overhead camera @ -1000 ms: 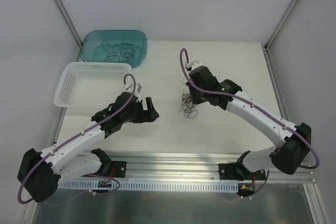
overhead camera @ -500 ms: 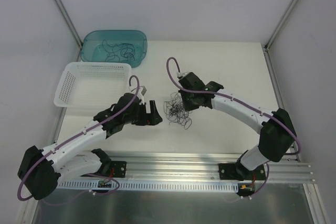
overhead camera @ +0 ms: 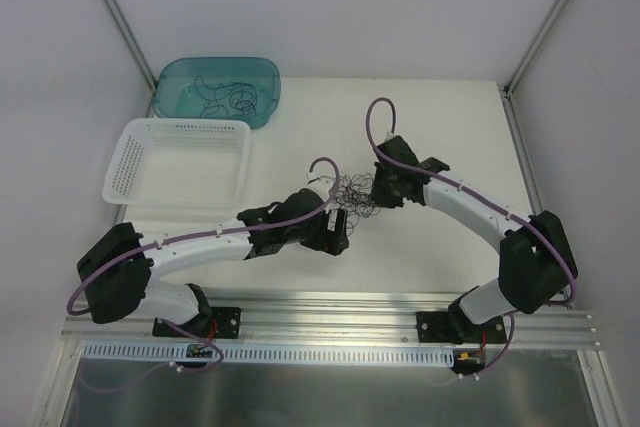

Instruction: Untangle the cables

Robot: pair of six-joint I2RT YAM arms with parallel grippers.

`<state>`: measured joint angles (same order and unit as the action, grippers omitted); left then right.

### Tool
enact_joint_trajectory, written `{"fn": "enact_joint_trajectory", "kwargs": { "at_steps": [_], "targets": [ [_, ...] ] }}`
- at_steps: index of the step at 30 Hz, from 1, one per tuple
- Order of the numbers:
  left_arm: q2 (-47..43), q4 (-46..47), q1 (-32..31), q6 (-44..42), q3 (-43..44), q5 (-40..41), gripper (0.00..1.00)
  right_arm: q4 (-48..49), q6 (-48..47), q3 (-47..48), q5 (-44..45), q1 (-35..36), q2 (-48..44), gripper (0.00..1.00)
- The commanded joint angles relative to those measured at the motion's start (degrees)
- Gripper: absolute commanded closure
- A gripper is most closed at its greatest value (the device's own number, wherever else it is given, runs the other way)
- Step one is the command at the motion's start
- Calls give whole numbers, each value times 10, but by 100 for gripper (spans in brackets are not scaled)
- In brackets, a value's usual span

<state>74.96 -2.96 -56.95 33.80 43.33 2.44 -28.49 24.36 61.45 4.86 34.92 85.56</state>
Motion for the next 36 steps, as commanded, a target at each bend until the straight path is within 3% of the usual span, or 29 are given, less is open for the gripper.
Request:
{"fn": "enact_joint_trajectory", "kwargs": {
  "at_steps": [1, 7, 15, 27, 32, 36],
  "targets": [
    [50, 49, -12, -33, 35, 60, 18, 29, 48, -11, -34, -1, -23, 99],
    [102, 72, -12, -82, 61, 112, 27, 33, 45, -21, -43, -5, -36, 99],
    [175, 80, -11, -121, 90, 74, 44, 45, 45, -33, -77, -16, -41, 99],
    [188, 77, -5, -129, 87, 94, 100, 48, 35, -48, -81, -36, -56, 99],
    [144, 53, -4, -140, 84, 99, 100, 41, 24, -70, -74, -63, -71, 99],
    [39, -10, -1, -147, 85, 107, 100, 34, 9, -101, -65, -107, -89, 99]
  ]
}}
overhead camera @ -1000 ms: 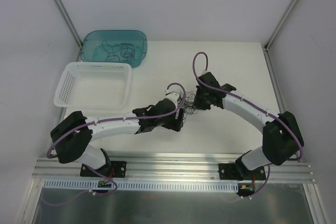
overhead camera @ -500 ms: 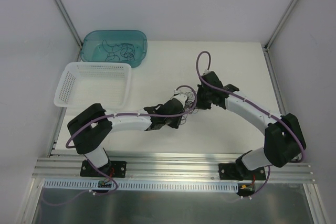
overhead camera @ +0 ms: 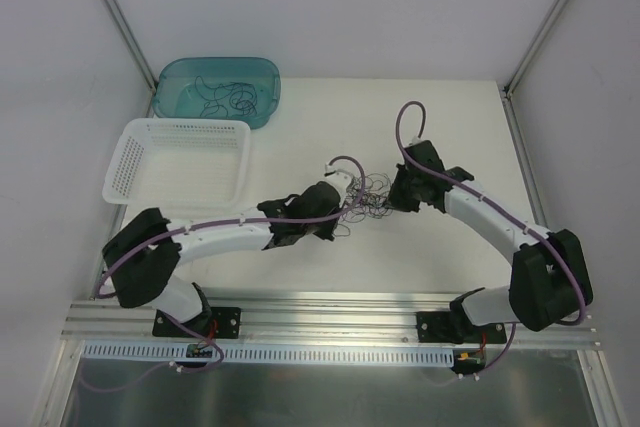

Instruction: Untangle the cables

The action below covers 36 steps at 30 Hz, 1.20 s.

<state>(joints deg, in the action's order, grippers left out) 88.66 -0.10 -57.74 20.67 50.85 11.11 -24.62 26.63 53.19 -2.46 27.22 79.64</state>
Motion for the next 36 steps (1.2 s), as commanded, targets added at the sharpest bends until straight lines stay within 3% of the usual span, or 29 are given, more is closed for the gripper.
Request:
{"fn": "enact_joint_trajectory", "kwargs": {
  "at_steps": [1, 6, 12, 26, 36],
  "targets": [
    [-119, -50, 9, -19, 10, 23, 100, -5, -22, -26, 8, -42, -35, 99],
    [-258, -150, 55, -20, 45, 29, 100, -17, -46, -64, -4, -136, -75, 99],
    [-338, -277, 143, -55, 150, 20, 100, -32, -70, -82, -20, -218, -99, 99],
    [-329, -391, 183, -114, 462, 44, 100, -21, -69, -122, -30, -240, -84, 99],
    [-329, -396, 182, -148, 545, 73, 100, -33, -87, -126, -21, -240, -62, 99]
  ]
}}
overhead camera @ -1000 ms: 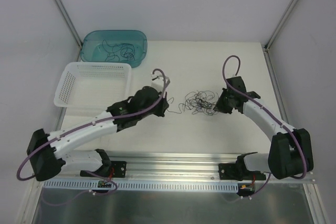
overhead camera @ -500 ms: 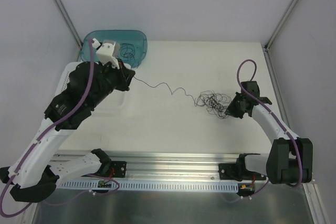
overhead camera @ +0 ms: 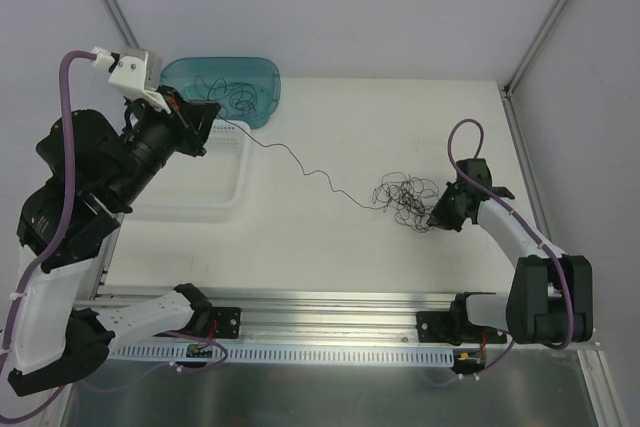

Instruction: Untangle the cables

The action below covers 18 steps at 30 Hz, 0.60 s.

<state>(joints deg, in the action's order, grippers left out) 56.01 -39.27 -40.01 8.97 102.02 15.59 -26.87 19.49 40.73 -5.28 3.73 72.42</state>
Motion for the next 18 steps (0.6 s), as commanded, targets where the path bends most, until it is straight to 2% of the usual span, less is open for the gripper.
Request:
{"fn": "enact_joint_trajectory", "kwargs": {
  "at_steps": [1, 5, 9, 13, 18],
  "targets": [
    [-5, -5, 5, -37, 39, 41, 100, -11, -16, -4, 9, -6, 11, 99],
    [-10, -5, 5, -60, 65, 60, 100, 0, -14, -9, 5, -6, 16, 99],
    [-16, -8, 5, -63, 50, 58, 100, -7, -22, 0, 23, -6, 28, 99],
    [-30, -12, 5, -65, -12, 54, 100, -15, -28, 8, 12, -5, 12, 99],
    [-27, -15, 5, -52, -131, 60, 100, -45, -45, 51, -16, -5, -39, 99]
  ]
}}
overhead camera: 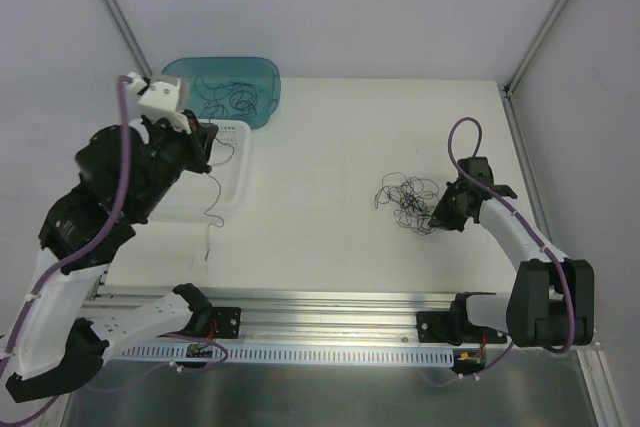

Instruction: Untangle the cables

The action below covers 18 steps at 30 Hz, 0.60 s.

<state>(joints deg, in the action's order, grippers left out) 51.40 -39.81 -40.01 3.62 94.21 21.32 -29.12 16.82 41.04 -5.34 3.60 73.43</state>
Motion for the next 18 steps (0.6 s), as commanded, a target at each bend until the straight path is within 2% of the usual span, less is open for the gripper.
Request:
{"fn": "enact_joint_trajectory", "kwargs": {
  "at_steps": [1, 3, 6, 7, 9, 10, 12, 13, 16, 18],
  "targets": [
    [22, -8, 5, 9, -63, -10, 100, -34, -28, 57, -19, -3, -53, 98],
    [37, -4, 5, 28, -74, -50, 100, -50, -35, 88, -34, -1, -57, 96],
    [62, 3, 5, 32, -44, -71, 100, -60, -46, 105, -59, 11, -59, 82],
    [70, 7, 5, 31, -20, -70, 100, -62, -47, 106, -64, 15, -61, 73],
    [81, 16, 5, 21, 6, -63, 100, -61, -53, 105, -76, 32, -70, 61],
    [93, 18, 5, 17, 37, -63, 100, -63, -55, 103, -77, 39, -74, 48],
    [109, 18, 5, 5, 69, -62, 100, -66, -61, 100, -76, 59, -84, 35],
    [117, 18, 5, 3, 86, -59, 100, -68, -63, 97, -76, 65, -93, 24],
    [156, 18, 5, -7, 170, -66, 100, -75, -71, 91, -74, 84, -123, 10],
    [172, 18, 6, -19, 204, -67, 100, -79, -74, 84, -74, 93, -138, 6]
  ]
}}
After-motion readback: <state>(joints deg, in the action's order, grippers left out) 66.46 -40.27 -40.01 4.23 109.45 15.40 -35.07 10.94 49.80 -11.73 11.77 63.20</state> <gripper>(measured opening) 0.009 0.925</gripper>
